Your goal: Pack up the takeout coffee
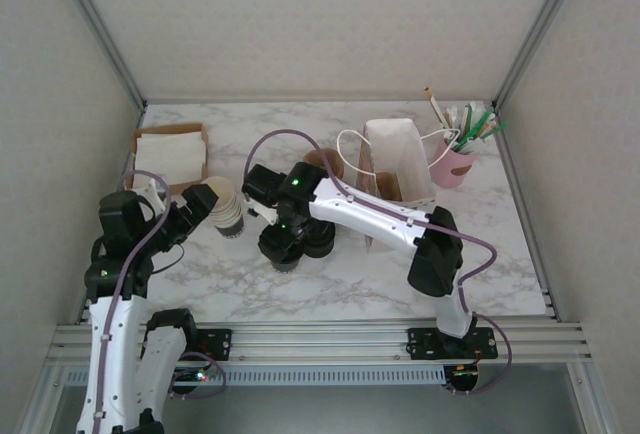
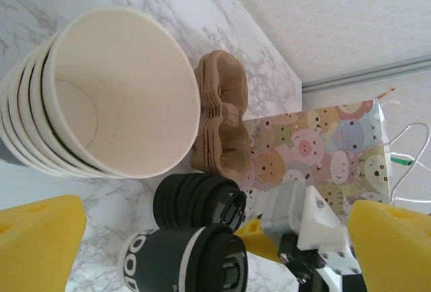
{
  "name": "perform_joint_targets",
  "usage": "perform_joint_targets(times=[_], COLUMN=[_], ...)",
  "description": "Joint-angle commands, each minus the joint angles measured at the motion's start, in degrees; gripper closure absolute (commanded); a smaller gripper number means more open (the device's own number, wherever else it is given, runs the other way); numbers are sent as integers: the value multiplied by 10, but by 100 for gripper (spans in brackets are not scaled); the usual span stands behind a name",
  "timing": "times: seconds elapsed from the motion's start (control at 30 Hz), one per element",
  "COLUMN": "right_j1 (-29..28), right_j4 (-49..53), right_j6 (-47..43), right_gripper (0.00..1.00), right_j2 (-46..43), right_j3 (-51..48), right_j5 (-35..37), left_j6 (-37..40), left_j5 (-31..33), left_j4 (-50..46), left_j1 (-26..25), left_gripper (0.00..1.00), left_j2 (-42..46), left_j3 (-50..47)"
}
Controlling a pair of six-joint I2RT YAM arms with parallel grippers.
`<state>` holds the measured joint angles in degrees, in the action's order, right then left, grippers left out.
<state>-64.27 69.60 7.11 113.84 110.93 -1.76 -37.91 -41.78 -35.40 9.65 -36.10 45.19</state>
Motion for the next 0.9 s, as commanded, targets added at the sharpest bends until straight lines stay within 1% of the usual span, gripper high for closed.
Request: perform_joint_targets(times=[0.0, 0.23, 0.37, 0.47, 0.7, 0.87], right_j1=[-1, -2, -1, 0, 2, 2], right_j4=[-11, -36, -47, -52, -47, -35], right_j6=[19, 34, 41, 48, 62, 77], right_gripper=[28, 28, 28, 28, 27, 27], right_j2=[-41, -117, -160, -191, -257, -312], right_j3=[-27, -92, -123, -145, -177, -190], right_j5=[-7, -4, -5, -5, -1, 1], left_j6=[23, 31, 31, 23, -10, -22], left_j5=[9, 13, 30, 48, 111, 133], left_j4=[-13, -15, -13, -2, 37, 56], left_j1=[-6, -21, -38, -62, -157, -197], left_gripper=[0, 0, 0, 0, 0, 0], left_j2=[-13, -50, -72, -87, -123, -146], left_j3=[32, 70, 91, 102, 111, 121])
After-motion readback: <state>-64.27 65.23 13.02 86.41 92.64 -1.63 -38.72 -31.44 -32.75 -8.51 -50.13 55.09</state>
